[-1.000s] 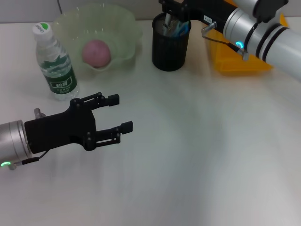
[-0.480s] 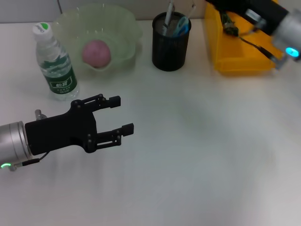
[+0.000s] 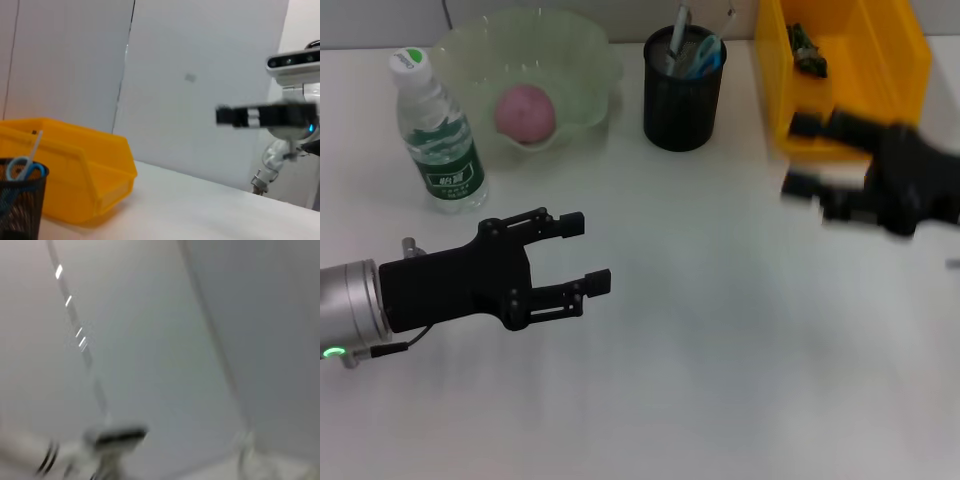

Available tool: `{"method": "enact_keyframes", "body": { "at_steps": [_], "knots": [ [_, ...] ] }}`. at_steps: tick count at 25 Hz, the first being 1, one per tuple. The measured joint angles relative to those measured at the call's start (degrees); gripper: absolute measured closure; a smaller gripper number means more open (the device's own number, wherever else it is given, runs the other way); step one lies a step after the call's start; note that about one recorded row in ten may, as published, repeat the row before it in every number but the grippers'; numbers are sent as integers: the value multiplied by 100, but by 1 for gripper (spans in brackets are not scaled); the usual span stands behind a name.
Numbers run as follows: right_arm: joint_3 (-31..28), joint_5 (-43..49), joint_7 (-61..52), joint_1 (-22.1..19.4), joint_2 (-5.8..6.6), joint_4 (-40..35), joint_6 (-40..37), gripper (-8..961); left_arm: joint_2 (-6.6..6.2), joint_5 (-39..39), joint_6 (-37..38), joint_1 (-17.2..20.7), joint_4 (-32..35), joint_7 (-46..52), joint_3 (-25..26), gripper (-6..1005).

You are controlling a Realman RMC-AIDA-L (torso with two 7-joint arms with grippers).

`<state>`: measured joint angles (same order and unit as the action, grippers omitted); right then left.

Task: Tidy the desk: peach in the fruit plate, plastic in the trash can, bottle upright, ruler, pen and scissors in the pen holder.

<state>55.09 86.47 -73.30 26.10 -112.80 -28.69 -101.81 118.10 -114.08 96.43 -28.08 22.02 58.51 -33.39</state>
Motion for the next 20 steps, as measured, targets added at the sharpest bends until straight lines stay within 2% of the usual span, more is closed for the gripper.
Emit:
{"method": "enact_keyframes", "body": {
  "at_steps": [4, 7, 8, 9, 15, 20],
  "knots": [
    [-4, 632, 21, 51, 2, -15, 24, 151, -12, -34, -22, -10, 19, 111, -133, 218],
    [33, 1264, 174, 139, -102, -47, 279, 151, -62, -102, -29, -26, 28, 305, -442, 218],
    [33, 1264, 174, 139, -102, -47, 279, 151, -62, -102, -29, -26, 28, 305, -442, 217],
    [47, 1445, 289, 161, -162, -60, 394, 151, -76, -148, -23, -26, 30, 365, -474, 217],
    [44, 1773, 680, 184, -304, -62, 625, 152, -81, -220, 13, 27, 31, 386, -523, 218],
    [48, 1813, 922, 184, -365, -20, 760, 152, -84, -262, 20, 48, 30, 379, -557, 218]
  ]
}}
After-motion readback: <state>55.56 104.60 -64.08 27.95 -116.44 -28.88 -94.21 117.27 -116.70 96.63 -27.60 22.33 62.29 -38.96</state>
